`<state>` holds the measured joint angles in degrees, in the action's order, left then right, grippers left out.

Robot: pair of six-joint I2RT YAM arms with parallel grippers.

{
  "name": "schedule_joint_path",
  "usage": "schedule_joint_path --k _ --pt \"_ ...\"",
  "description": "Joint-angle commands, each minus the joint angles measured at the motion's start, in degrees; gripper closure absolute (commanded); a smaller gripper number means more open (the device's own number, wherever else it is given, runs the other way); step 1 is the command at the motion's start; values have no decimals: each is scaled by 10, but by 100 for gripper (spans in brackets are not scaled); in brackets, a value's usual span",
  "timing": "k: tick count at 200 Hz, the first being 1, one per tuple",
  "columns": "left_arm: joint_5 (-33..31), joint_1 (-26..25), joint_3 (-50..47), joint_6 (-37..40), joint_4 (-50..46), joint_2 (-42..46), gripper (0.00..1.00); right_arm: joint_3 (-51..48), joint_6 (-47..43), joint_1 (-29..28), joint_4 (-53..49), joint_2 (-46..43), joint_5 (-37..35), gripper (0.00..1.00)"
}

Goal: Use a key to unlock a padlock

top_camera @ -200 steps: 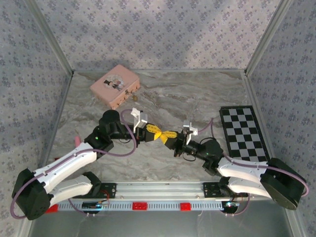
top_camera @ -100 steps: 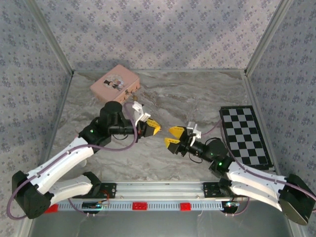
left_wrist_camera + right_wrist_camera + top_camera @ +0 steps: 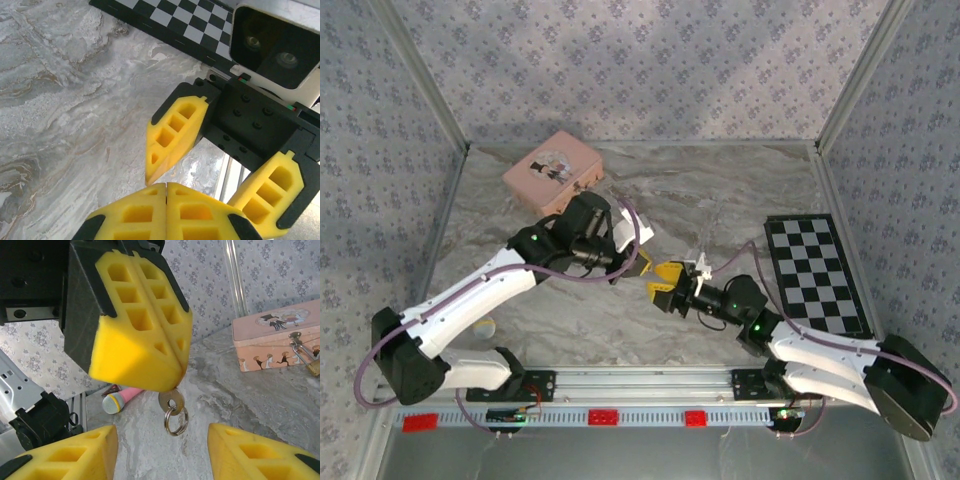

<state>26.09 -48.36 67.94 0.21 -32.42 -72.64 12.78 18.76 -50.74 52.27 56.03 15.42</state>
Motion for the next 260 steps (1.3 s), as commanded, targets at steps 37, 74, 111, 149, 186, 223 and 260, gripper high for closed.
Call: schedule_joint_path --k 37,74,111,149,186,223,260 --pt "7 -6 20 10 -33 0 100 16 -19 -6 24 7 3 62" --pt "21 -6 18 17 -41 1 100 18 -22 -6 12 4 7 70" --pt "43 -7 13 24 -47 3 100 16 -28 -5 -1 -3 -5 74" --pt "73 -7 4 35 -46 8 100 18 -26 -3 1 -5 10 77" --pt "72 -7 6 39 -55 4 100 19 -26 -2 0 -8 27 80" --pt "77 -7 6 43 -59 0 100 19 -26 -2 -1 -12 34 80" --pt "84 -7 4 45 -62 -2 100 22 -24 -2 2 -11 44 80"
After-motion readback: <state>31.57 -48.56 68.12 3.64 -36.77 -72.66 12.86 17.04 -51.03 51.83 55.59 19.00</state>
